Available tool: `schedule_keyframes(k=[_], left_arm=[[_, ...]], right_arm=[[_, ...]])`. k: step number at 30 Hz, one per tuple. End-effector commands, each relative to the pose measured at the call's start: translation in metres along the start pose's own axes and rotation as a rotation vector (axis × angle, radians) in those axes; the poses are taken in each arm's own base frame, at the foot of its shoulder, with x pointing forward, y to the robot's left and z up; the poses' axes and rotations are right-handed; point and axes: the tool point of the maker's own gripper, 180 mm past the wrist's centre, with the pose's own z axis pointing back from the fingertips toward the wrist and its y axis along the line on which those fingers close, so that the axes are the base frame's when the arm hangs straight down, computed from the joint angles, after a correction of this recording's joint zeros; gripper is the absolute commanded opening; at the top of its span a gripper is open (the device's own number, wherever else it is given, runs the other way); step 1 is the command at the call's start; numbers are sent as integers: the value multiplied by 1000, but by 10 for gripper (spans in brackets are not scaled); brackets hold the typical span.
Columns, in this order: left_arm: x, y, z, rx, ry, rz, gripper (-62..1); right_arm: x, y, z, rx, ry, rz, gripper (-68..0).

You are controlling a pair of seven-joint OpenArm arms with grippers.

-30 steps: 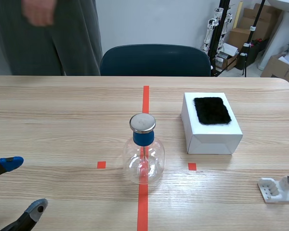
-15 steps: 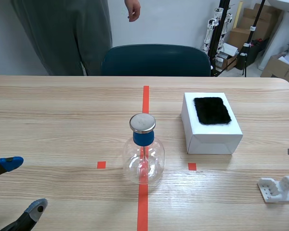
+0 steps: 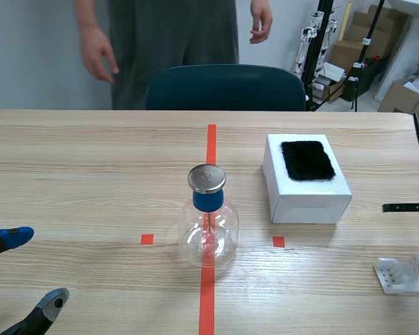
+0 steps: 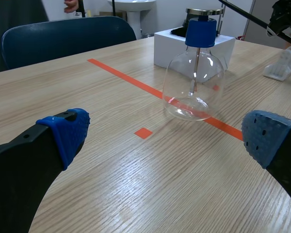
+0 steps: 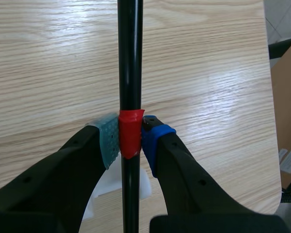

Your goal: Do the electroscope experiment. put the rod down on the box

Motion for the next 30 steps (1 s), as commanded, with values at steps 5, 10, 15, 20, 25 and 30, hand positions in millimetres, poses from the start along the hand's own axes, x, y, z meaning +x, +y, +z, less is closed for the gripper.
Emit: schedule_keyframes(k=[5,10,15,20,25,30], left_arm=[[8,3,-2,-1,-31,-7,14],[8,3,-2,-1,-31,-7,14],[8,3,-2,-1,-32,-7,14],[8,3,-2,-1,-31,-7,14],[8,3,-2,-1,-32,-7,14],[8,3,-2,-1,-31,-7,14]], right_arm=[[25,-3,-7,-22,-32,45,-598],[31,0,-15,-27,-15,73,-598],[33,8,-22,-24,2,106,-598],[30,16,-29,-21,23,144,-598],[19,19,-31,-19,48,165,-598],[2,18,-33,-19,83,179,-598]])
